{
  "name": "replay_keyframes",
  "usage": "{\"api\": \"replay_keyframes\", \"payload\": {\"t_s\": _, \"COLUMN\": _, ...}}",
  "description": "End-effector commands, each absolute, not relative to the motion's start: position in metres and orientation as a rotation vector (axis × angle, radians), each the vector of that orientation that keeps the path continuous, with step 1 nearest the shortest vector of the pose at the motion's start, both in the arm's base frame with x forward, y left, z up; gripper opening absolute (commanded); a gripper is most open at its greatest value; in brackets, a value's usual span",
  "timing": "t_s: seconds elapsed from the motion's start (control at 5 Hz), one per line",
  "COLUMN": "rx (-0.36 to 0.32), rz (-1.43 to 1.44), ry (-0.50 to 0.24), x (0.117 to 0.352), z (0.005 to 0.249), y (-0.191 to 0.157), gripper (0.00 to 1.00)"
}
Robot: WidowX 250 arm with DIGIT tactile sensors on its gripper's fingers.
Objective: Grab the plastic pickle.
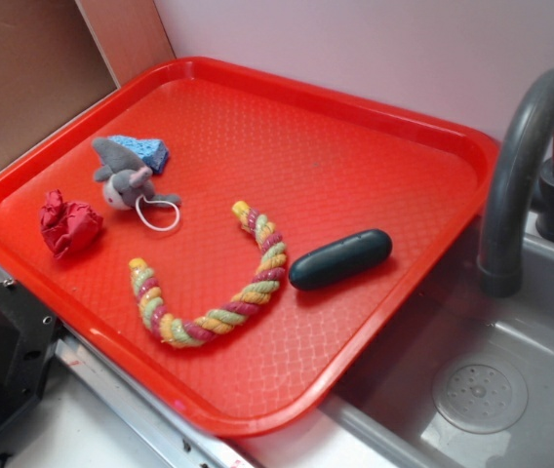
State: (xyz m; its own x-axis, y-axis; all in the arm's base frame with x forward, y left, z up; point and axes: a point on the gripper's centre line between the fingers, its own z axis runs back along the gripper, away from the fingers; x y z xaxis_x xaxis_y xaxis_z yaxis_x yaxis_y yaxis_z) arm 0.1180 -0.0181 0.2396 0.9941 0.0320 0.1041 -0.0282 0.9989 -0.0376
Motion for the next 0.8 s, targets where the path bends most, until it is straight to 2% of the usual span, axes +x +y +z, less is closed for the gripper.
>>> {"api": "replay_keyframes", "payload": {"t_s": 0.0, "rx": -0.036, "rz": 0.030, "ry": -0.105, "x": 0.118, "z": 0.240, "y": -0.018, "gripper": 1.00}}
{"api": "replay_keyframes", "payload": {"t_s": 0.4, "rx": 0.088, "rz": -0.212, "ry": -0.240, "x": 0.165, "z": 0.225, "y": -0.054, "gripper": 1.00}}
{"api": "replay_keyframes", "payload": {"t_s": 0.6, "rx": 0.005, "rz": -0.334, "ry": -0.350, "x": 0.184, "z": 0.215, "y": -0.084, "gripper": 1.00}}
